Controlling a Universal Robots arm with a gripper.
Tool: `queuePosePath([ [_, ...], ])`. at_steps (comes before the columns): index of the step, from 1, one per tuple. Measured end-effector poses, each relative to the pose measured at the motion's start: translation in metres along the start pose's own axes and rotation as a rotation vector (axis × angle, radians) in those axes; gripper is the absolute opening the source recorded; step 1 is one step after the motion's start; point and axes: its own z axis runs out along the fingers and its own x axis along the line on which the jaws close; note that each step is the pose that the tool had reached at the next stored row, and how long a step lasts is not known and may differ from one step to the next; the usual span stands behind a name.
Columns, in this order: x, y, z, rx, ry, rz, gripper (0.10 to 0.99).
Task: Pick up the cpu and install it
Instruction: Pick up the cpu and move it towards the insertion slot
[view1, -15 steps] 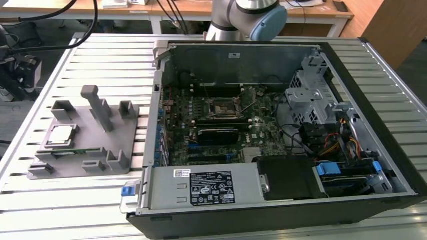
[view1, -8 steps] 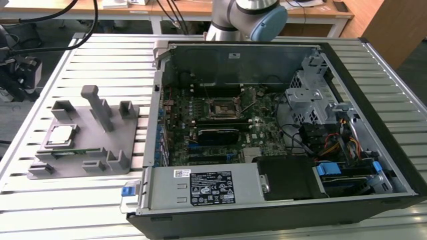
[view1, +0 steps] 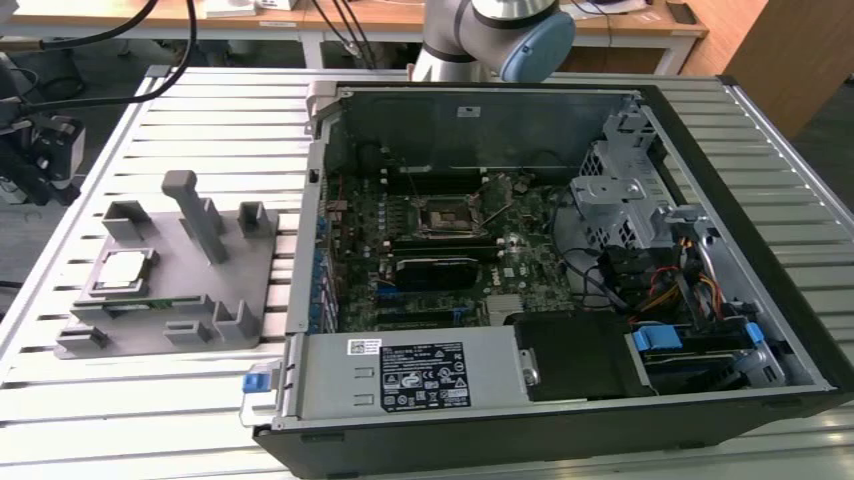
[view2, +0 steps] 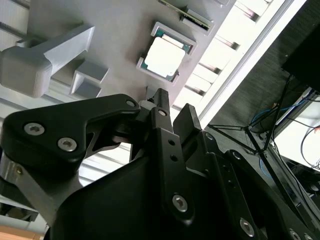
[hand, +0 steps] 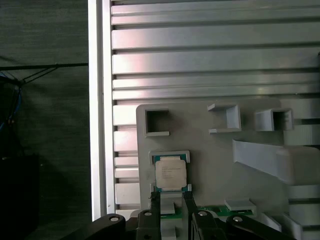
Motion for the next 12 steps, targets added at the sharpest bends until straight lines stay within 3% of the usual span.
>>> queuePosePath([
  [8, -0.0001, -0.0003, 0.0052, 0.0, 0.0001, 0.0, 0.31],
  [12, -0.0004, -0.0011, 0.0116, 0.0, 0.0006, -0.003, 0.31],
])
